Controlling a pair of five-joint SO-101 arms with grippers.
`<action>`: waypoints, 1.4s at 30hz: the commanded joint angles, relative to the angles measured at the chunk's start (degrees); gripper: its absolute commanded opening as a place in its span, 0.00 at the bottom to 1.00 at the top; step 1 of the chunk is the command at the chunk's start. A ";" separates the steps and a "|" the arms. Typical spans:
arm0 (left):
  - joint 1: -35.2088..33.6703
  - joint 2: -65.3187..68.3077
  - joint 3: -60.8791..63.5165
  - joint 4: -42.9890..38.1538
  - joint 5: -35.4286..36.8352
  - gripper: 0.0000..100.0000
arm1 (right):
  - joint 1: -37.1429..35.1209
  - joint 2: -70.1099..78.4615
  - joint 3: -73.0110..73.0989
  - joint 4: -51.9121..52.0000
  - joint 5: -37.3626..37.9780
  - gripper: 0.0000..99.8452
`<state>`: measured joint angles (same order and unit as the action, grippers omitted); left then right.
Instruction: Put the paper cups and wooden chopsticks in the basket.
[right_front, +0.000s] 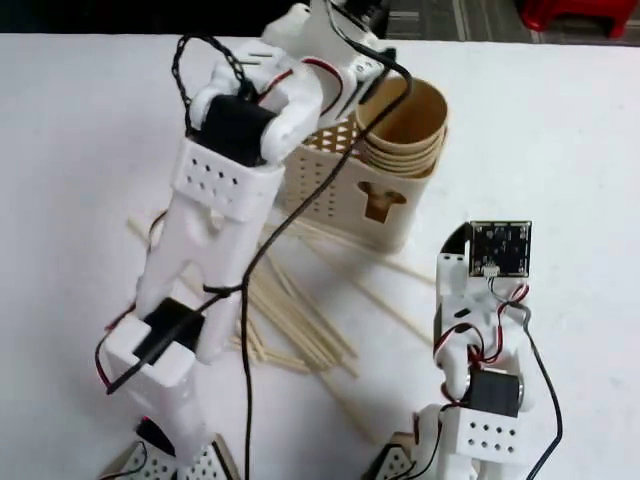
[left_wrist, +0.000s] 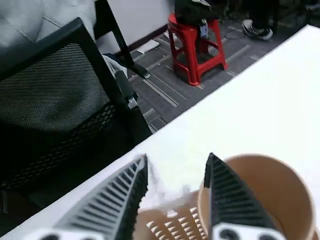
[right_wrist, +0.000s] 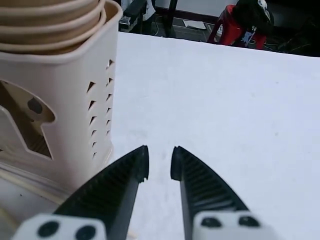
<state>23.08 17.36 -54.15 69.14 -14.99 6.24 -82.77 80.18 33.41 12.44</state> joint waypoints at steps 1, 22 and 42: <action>-1.36 -1.45 -1.05 -1.14 1.76 0.20 | 0.31 -0.48 -0.18 -1.36 0.00 0.09; -6.29 -1.63 -21.63 33.49 -8.53 0.02 | 0.22 -0.66 -0.18 -1.36 0.35 0.09; -5.76 -43.65 27.16 25.85 -6.07 0.02 | -2.15 -0.40 -0.18 -1.36 0.53 0.09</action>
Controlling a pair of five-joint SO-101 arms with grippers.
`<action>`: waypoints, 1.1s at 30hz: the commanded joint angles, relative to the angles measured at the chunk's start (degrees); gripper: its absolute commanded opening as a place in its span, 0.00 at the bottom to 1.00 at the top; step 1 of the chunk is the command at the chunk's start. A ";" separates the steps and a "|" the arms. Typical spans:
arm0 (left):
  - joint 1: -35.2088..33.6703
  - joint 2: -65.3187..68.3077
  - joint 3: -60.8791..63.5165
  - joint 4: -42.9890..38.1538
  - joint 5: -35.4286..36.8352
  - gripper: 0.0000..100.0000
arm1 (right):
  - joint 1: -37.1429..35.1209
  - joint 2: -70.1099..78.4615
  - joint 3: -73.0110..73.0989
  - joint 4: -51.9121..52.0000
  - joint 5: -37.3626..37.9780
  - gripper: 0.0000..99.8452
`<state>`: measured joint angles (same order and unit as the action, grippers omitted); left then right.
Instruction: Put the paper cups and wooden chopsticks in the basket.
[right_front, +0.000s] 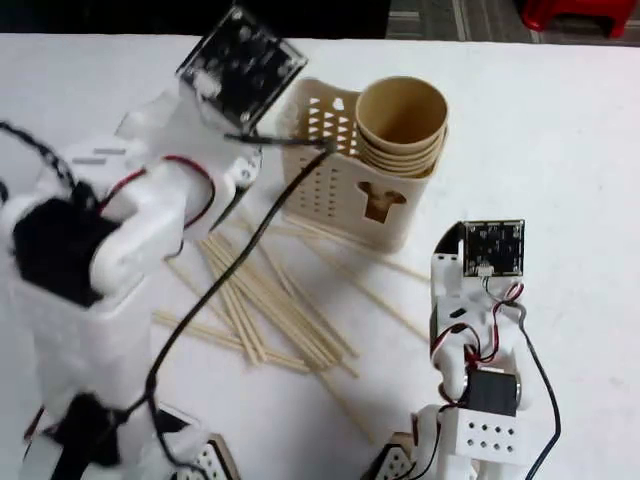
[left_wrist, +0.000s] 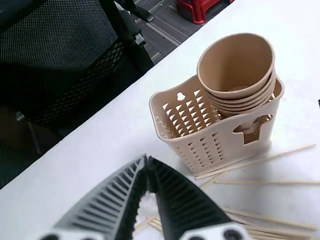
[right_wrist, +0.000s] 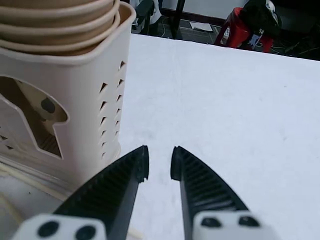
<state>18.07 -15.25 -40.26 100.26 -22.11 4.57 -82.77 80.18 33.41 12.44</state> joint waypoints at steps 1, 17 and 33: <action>-1.36 -14.20 18.11 -7.21 1.05 0.02 | -0.48 -0.40 -0.18 -1.36 0.53 0.09; -29.58 -59.03 90.64 -46.42 8.97 0.02 | -0.57 -0.40 -0.18 -1.27 0.62 0.06; -41.54 -85.76 132.48 -62.07 13.27 0.09 | -6.29 -0.75 -6.33 -0.84 0.62 0.02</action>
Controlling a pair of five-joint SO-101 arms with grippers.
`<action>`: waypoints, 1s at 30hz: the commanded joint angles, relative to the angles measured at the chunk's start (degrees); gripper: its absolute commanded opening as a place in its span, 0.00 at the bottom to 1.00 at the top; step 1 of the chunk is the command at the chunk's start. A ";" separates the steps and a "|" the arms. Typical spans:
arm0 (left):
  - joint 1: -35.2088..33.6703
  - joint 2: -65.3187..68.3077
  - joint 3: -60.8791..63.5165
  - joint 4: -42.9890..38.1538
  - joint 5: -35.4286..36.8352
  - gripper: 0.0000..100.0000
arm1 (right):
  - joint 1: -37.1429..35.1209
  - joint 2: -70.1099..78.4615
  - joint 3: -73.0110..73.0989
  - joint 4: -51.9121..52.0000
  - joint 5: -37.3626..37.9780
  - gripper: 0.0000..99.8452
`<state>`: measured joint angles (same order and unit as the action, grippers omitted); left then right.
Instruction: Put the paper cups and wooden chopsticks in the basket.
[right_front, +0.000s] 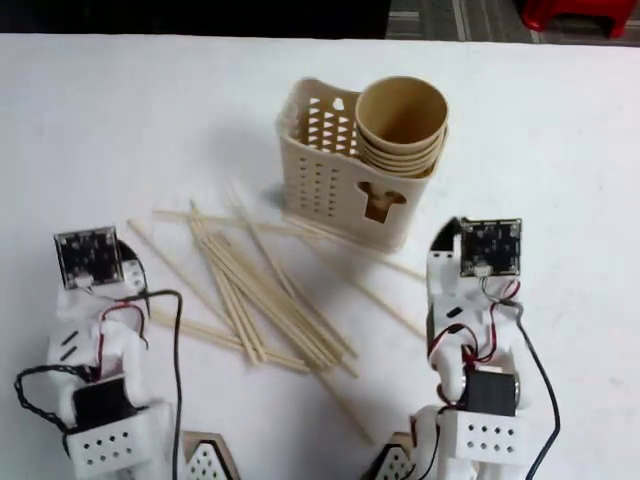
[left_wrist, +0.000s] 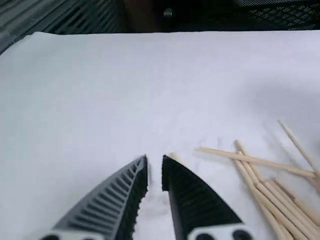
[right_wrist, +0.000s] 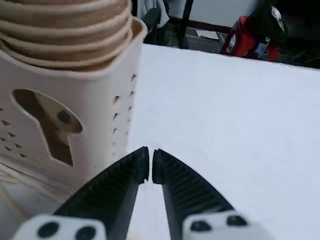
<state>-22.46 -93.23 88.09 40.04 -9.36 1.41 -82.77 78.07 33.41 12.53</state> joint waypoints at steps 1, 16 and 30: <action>-0.75 -9.80 5.19 -1.49 0.62 0.09 | -4.35 -0.75 -5.19 -0.84 0.53 0.02; 2.51 -11.47 8.26 -2.02 -0.26 0.09 | -14.37 13.23 -31.21 -7.78 0.44 0.02; 2.59 -11.47 8.62 -1.93 -3.52 0.09 | -10.42 46.81 -40.35 -17.19 0.44 0.02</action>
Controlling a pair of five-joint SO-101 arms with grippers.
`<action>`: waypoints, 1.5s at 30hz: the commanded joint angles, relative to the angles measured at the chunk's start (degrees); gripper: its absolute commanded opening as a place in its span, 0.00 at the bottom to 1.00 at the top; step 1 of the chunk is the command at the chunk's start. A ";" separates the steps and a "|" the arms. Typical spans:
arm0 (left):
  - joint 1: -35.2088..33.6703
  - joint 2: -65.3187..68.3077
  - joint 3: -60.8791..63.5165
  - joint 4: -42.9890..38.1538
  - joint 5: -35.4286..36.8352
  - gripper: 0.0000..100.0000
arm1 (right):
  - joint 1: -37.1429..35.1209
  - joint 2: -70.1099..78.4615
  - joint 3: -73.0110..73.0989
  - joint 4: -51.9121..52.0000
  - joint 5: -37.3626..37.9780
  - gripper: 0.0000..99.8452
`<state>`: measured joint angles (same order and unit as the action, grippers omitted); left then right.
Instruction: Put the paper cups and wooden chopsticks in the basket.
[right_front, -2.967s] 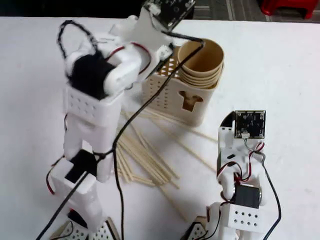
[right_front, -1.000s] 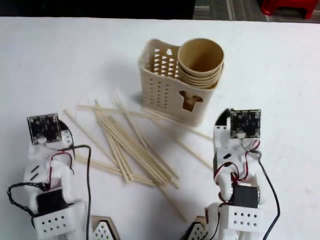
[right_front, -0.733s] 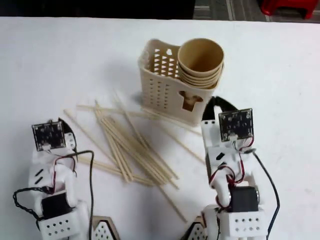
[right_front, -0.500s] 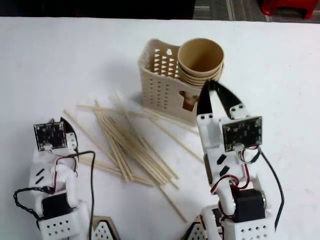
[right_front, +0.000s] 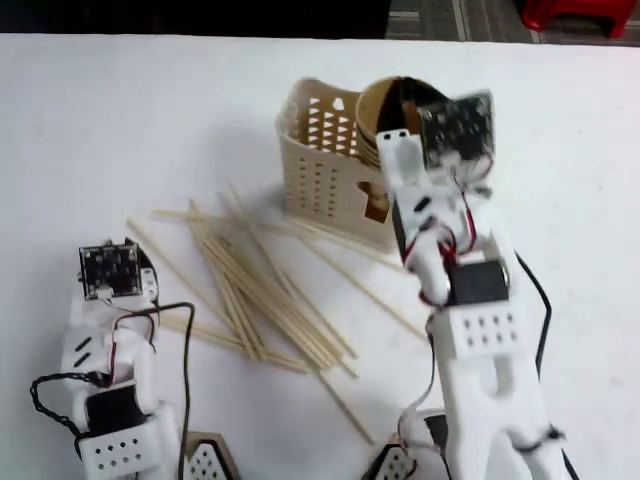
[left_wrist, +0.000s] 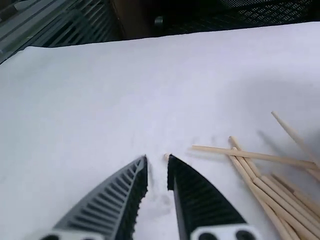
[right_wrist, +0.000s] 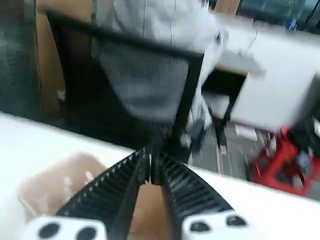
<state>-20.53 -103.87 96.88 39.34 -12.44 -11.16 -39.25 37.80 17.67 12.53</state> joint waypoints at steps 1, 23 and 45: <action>0.66 -0.84 -0.18 -1.23 -0.44 0.09 | 2.59 4.53 0.88 -1.45 0.44 0.02; 0.66 -0.84 -0.18 -1.23 -0.62 0.09 | -15.08 -8.48 -8.09 28.53 0.44 0.02; 0.57 -0.84 -0.18 -1.14 -0.62 0.09 | -33.01 30.64 -9.76 36.62 0.53 0.20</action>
<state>-20.53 -103.87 96.88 39.34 -12.44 -43.78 -12.88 34.55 51.34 12.53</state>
